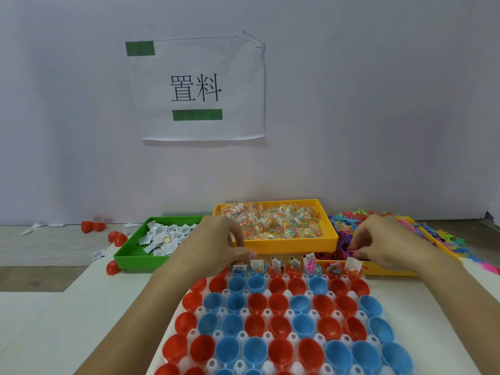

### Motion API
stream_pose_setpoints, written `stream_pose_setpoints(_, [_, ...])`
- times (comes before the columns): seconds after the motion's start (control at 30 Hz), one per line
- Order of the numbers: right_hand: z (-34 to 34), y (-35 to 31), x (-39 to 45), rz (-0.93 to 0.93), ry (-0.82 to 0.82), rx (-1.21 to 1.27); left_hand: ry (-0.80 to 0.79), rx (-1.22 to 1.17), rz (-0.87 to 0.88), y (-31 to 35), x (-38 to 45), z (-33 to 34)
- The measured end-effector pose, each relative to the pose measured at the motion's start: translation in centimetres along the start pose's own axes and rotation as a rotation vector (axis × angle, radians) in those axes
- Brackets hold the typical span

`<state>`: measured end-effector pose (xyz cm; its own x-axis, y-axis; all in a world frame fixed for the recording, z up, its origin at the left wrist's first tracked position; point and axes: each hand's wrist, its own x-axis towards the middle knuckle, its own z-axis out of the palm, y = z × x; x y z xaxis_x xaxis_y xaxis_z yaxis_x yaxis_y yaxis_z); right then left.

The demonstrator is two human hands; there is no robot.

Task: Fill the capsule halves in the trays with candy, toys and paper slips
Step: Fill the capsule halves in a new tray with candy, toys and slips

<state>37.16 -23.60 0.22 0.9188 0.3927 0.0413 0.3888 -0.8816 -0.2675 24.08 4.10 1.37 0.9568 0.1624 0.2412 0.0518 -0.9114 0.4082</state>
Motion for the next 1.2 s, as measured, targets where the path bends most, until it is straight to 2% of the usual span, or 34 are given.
stream_pose_setpoints(0.17, [-0.7,0.2,0.3,-0.039,0.182,0.131,0.119,-0.09,0.035,0.6,0.0,-0.6])
stream_pose_setpoints(0.3, [-1.5,-2.1,-0.4,-0.163,0.291,0.34,0.157,-0.252,0.086,1.6,-0.3,-1.0])
stream_pose_setpoints(0.43, [-1.9,-6.4,-2.5,-0.351,0.175,0.586,0.001,-0.501,0.117,2.8,-0.8,-1.4])
stream_pose_setpoints(0.53, [-1.3,-8.9,-3.8,-0.471,0.101,0.651,-0.037,-0.541,0.143,3.1,-0.8,-1.3])
stream_pose_setpoints(0.7, [-0.5,-10.5,-4.3,-0.486,0.189,0.765,0.034,-0.614,0.16,3.0,-0.6,-1.4])
stream_pose_setpoints(0.9, [-0.2,-10.8,-4.3,-0.492,0.271,0.808,0.033,-0.782,0.107,2.8,-0.7,-1.6])
stream_pose_setpoints(1.03, [-0.3,-10.5,-4.2,-0.47,0.279,0.814,0.088,-0.674,0.052,2.0,-0.5,-2.1])
stream_pose_setpoints(1.1, [-0.5,-10.2,-4.0,-0.45,0.292,0.821,0.099,-0.458,0.027,0.8,-0.3,-2.5])
stream_pose_setpoints(1.2, [-0.8,-9.7,-3.8,-0.428,0.299,0.817,0.018,-0.151,-0.001,-0.8,-0.3,-2.8])
